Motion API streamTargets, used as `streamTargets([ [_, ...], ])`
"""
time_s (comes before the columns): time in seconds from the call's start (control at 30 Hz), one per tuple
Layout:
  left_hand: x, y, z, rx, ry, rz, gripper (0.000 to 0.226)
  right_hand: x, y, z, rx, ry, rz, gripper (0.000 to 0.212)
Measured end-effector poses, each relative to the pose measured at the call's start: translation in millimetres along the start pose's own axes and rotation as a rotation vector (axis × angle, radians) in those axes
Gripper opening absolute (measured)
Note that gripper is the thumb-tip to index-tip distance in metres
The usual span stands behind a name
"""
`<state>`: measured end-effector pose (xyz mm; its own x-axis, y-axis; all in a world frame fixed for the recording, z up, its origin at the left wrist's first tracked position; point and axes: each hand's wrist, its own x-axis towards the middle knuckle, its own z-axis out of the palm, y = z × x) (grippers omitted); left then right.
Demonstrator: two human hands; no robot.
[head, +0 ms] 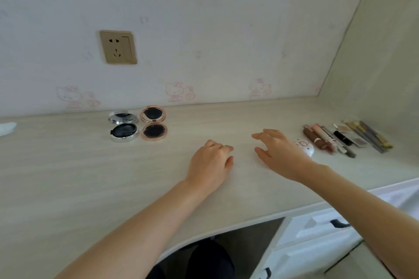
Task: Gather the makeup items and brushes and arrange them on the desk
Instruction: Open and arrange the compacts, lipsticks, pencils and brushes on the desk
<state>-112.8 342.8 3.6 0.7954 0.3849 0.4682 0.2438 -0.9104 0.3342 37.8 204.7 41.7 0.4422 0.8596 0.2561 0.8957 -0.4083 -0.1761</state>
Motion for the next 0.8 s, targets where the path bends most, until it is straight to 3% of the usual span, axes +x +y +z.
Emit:
streamTargets([
  [0.33,30,43,42,-0.088,-0.092,0.01,0.034,-25,60,-20,-0.031,-0.043,0.106,0.04],
  [0.63,42,52,58,-0.115,-0.181,0.0,0.057,-21,73,-14,-0.2,-0.11,-0.057,0.049],
  [0.8,51,59,57,-0.172,-0.212,0.031,0.043,-15,81,-21,-0.228,-0.151,-0.002,0.057],
])
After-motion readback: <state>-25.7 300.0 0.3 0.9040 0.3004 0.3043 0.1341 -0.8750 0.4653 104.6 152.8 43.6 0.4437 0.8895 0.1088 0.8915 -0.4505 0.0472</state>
